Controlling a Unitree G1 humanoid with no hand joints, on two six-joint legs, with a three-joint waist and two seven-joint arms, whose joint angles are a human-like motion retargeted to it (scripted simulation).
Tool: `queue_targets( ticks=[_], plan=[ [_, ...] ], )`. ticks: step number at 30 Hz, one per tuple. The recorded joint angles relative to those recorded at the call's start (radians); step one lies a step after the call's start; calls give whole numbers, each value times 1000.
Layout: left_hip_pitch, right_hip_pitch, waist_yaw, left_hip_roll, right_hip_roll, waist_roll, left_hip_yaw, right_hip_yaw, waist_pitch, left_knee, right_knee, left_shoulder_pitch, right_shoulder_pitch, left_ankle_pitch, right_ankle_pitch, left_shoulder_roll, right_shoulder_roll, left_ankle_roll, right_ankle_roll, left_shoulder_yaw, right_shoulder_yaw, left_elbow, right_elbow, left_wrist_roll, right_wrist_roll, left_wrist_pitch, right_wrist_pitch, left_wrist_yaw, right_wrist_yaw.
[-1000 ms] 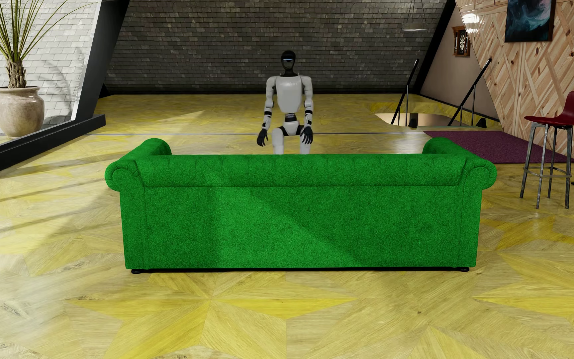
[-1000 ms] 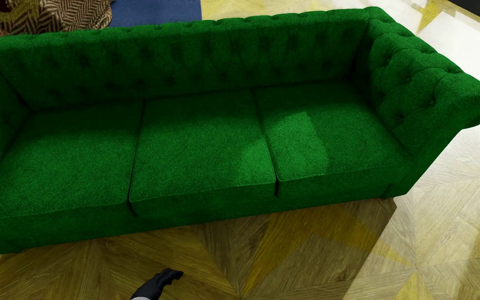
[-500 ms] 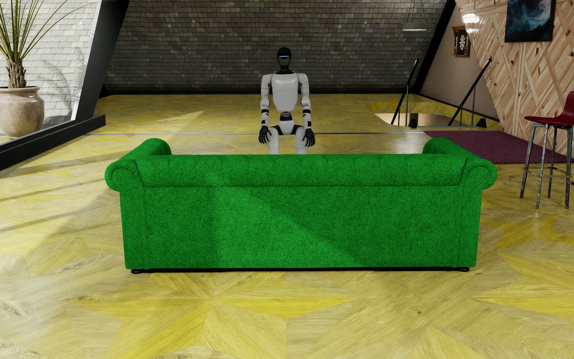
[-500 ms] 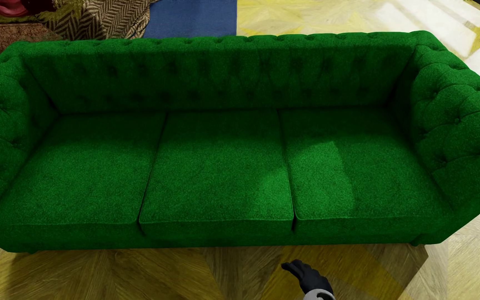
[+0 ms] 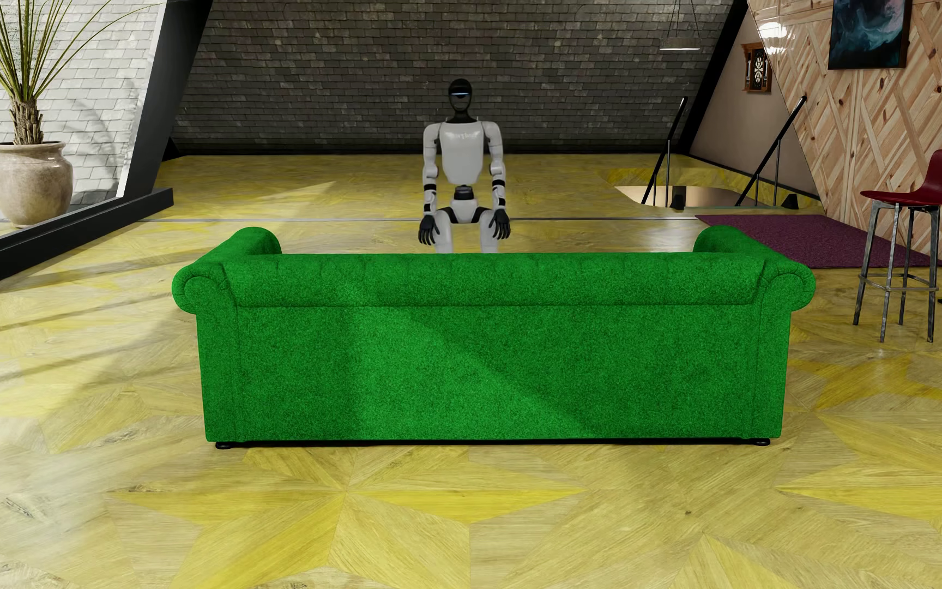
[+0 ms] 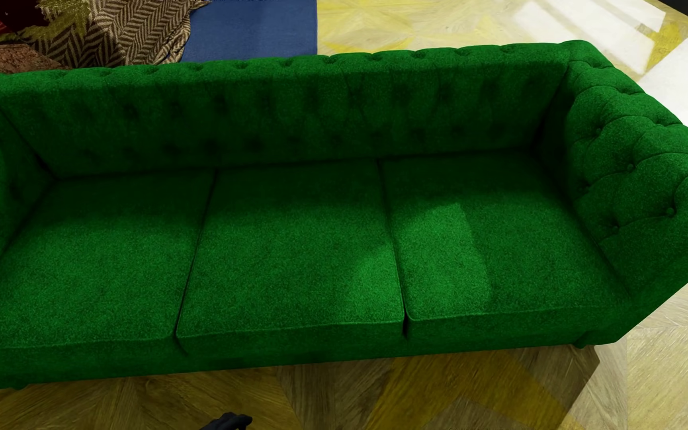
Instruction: Head to the sofa
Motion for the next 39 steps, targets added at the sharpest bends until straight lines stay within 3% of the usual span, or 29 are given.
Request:
queue_targets(
  ticks=[8, 12, 18, 24, 28, 30, 33, 35, 39],
  plan=[
    [-85, -12, -4, 34, 26, 21, 15, -11, 1, 151, 18, 1, 16, 19, -18, 21, -7, -36, 2, 16, -50, 48, -15, 19, 7, 15, 7, -18, -9],
    [-134, -24, 3, 69, 31, 33, 51, -24, 7, 228, 28, 18, -3, -65, -26, 20, -9, -60, 12, 34, -52, 11, -18, 12, 0, 8, -21, -7, -12],
    [-131, -16, 18, 147, 24, 40, 174, -4, 8, -21, -6, 24, -61, -252, -9, 2, -5, 80, 24, 28, -45, 1, -39, 14, -5, 15, -39, -8, -18],
    [-214, -24, 29, 68, 19, 35, -30, 21, 23, -92, -11, 21, -85, -249, 0, 8, 6, 46, 45, 41, -28, -11, -47, 21, 1, 18, -44, -3, -18],
    [-138, -10, 26, 52, -4, 27, 27, 47, 20, -229, -31, 20, -64, -233, 12, -2, 3, 125, 65, 40, -31, 6, -38, 21, 12, 18, -34, -4, -26],
    [-111, -4, 26, 28, -29, 17, 21, 42, 18, -283, -34, 1, -34, -213, 12, -8, 4, 136, 78, 25, -47, 30, -36, 32, 19, 24, -20, -14, -57],
    [-90, -3, 30, -8, -65, 1, 10, 35, 16, -326, -33, -18, 2, -197, 11, -14, 21, 153, 98, 35, -37, 42, -32, 33, -5, 8, 66, -1, -162],
    [-89, -11, 36, -24, -80, -8, 14, 40, 13, -336, -27, -16, 0, -190, 12, -21, 28, 164, 111, 53, -13, 37, -6, 23, -11, 0, 95, 16, -179],
    [-107, -52, 44, -38, -90, -26, 45, 65, 8, -325, 20, -5, -32, -189, 18, -24, 23, 179, 129, 70, 7, 54, -16, 18, 13, 1, 68, 20, -161]
  ],
)
